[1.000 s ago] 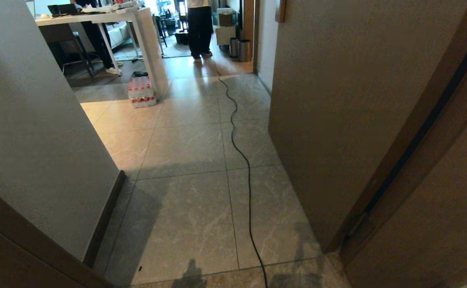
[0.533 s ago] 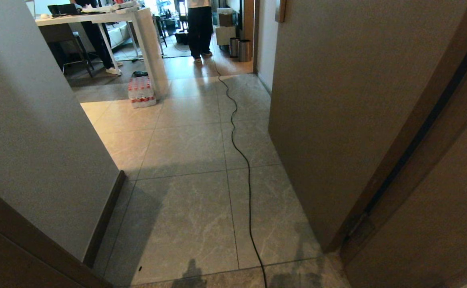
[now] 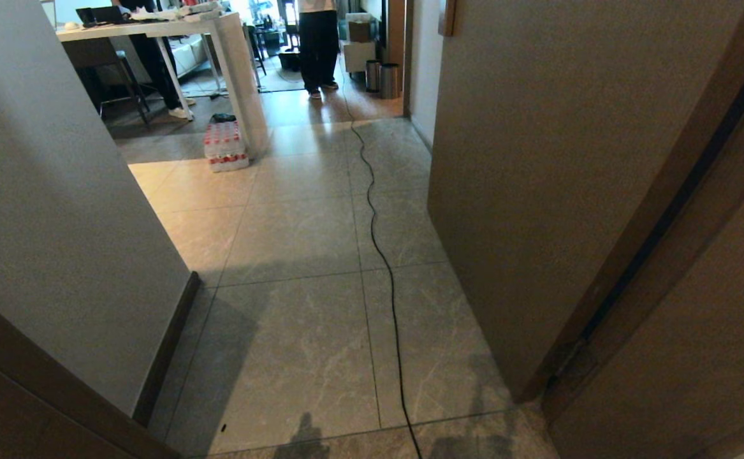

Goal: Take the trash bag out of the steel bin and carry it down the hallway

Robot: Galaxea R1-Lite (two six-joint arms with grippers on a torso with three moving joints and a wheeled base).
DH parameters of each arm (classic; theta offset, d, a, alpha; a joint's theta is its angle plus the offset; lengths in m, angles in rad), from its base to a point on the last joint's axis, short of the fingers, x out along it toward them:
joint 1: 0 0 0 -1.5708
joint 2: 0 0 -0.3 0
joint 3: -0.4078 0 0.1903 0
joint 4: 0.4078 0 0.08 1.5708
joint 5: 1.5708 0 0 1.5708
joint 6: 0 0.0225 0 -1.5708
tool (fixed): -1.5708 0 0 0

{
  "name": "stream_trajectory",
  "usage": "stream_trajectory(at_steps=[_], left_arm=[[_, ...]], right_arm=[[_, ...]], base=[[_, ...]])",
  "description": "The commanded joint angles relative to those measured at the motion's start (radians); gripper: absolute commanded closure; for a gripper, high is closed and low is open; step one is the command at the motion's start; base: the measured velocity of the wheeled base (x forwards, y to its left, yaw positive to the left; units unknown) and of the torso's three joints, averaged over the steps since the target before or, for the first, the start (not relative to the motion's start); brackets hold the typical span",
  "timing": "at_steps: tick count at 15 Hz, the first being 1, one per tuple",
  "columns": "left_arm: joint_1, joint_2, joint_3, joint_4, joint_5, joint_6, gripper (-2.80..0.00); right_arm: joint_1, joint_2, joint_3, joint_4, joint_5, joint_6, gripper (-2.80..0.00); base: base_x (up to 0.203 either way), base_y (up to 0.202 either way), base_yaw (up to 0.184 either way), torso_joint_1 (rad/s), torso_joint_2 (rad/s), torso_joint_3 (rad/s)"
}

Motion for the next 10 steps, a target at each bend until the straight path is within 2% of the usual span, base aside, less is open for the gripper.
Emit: stream_trajectory(at_steps=[1, 10], left_arm=[[0.0, 0.0, 0.011, 0.0, 0.001, 0.001, 0.0], [0.0, 0.0, 0.011, 0.0, 0.001, 0.001, 0.0]], right_arm=[[0.0, 0.001, 0.0, 0.0, 0.0, 0.0, 0.0], [0.0, 0.001, 0.0, 0.0, 0.0, 0.0, 0.0]], base=[[0.0, 0.0, 0.0, 0.0, 0.0, 0.0], [0.0, 0.0, 0.0, 0.0, 0.0, 0.0]])
